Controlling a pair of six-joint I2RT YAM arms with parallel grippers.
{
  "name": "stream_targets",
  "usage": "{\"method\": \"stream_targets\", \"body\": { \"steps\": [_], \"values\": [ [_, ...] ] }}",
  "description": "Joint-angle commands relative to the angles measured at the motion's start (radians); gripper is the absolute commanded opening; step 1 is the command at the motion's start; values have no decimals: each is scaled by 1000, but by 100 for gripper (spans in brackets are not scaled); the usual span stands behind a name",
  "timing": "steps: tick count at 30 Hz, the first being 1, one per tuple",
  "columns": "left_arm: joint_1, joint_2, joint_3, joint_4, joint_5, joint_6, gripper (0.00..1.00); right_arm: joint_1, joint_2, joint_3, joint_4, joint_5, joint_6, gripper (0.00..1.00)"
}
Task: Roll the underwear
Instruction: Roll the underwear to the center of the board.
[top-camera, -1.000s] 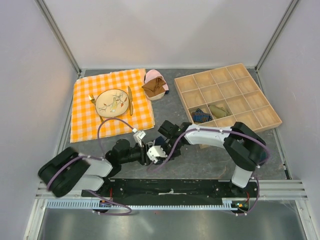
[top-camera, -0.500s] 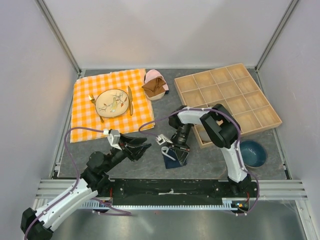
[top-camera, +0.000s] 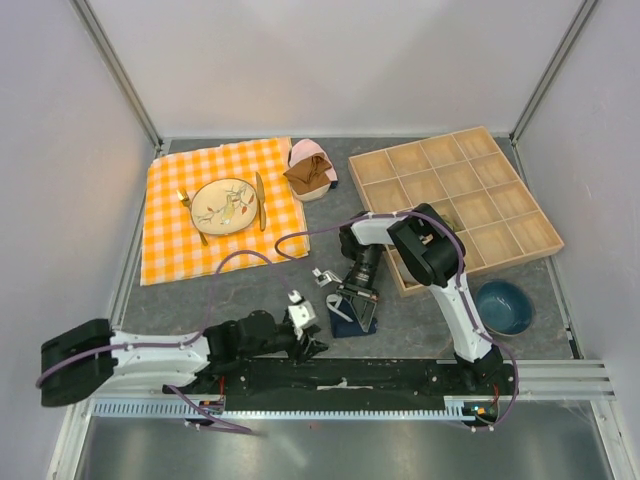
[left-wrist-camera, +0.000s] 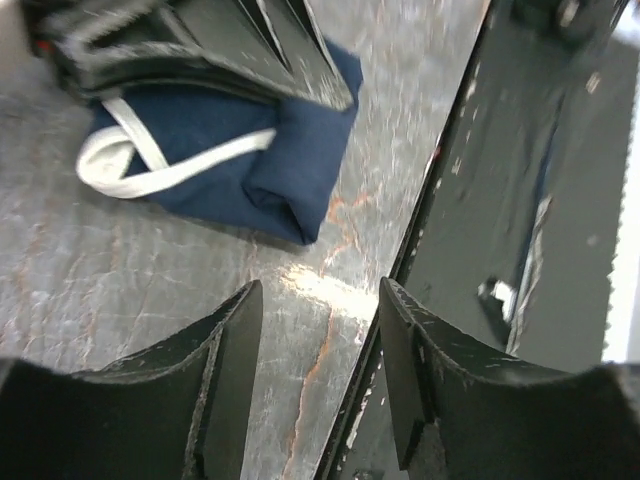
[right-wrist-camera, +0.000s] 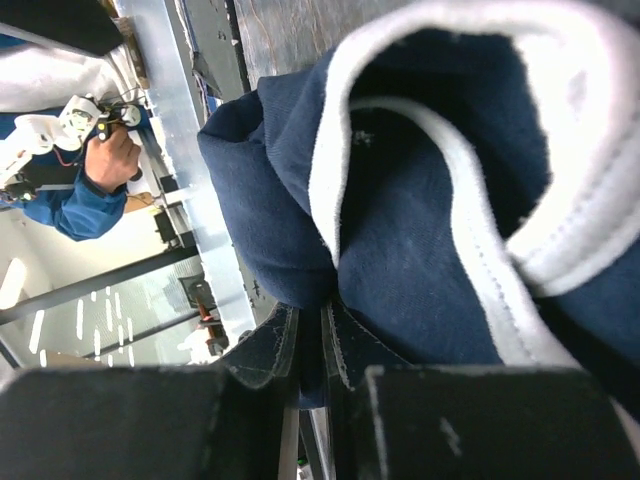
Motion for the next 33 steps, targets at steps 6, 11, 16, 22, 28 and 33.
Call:
{"method": "stream_targets", "body": {
  "steps": [6, 11, 16, 22, 28, 33],
  "values": [
    [-165, 418, 292, -31, -219, 374, 60, -3, 50, -1, 148, 113, -8, 13],
    [-176, 469, 341, -44, -210, 451, 60, -5, 49, 1, 156, 117, -5, 13],
    [-176, 541, 392, -89, -195, 483, 60, -5, 49, 1, 159, 117, -3, 14],
    [-176, 659, 467, -166, -261, 482, 58, -5, 46, -1, 165, 121, 0, 15],
    [-166, 713, 520, -273, -279, 398, 29, -8, 32, -2, 167, 109, -5, 24],
    [-127, 711, 522, -340, -170, 327, 2, -29, -52, 8, 164, 68, -28, 33]
  ]
}}
